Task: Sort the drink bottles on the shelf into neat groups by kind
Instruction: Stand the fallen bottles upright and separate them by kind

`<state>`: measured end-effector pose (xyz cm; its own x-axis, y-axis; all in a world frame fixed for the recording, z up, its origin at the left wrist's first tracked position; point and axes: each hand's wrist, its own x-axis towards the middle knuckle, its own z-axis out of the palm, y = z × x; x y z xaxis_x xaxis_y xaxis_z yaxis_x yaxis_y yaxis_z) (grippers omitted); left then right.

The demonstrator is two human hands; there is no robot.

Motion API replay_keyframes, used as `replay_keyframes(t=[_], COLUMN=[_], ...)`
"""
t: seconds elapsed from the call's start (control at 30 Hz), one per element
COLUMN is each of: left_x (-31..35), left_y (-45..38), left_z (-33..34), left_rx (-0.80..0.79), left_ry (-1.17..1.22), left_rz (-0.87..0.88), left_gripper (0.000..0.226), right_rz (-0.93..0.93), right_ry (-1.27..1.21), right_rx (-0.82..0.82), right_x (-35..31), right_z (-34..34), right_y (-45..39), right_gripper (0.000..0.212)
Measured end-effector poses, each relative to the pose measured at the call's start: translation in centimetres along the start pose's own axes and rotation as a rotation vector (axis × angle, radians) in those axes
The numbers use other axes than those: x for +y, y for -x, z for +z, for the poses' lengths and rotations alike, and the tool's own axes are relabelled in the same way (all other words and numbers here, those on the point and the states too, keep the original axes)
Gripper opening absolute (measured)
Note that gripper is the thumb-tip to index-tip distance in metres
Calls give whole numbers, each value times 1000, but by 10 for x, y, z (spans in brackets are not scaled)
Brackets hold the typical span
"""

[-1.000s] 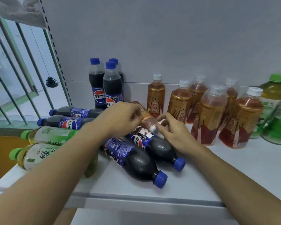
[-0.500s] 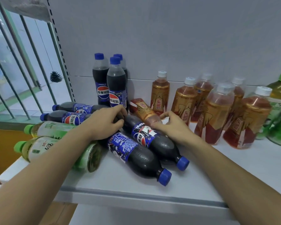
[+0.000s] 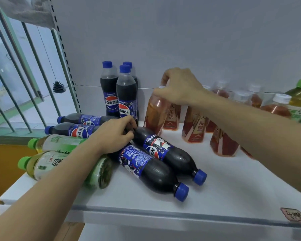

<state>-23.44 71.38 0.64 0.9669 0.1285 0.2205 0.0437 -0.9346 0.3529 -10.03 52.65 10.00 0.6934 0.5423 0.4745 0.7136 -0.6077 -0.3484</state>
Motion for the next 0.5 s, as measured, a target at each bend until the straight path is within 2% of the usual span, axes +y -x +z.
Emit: replay_keyframes(t=[0.17, 0.4, 0.5], left_x=[-2, 0, 3], left_y=[3, 4, 5], left_z=[0, -1, -2], left_rx=[19, 0, 1], left_ry=[-2, 4, -3], left_rz=[15, 17, 23], left_gripper=[23, 30, 31], right_rz=[-16, -61, -56], right_ry=[52, -23, -120], right_rx=[-52, -151, -84], right_x=[-6, 9, 21], right_z=[18, 21, 17], right_y=[-35, -17, 24], right_gripper=[36, 65, 52])
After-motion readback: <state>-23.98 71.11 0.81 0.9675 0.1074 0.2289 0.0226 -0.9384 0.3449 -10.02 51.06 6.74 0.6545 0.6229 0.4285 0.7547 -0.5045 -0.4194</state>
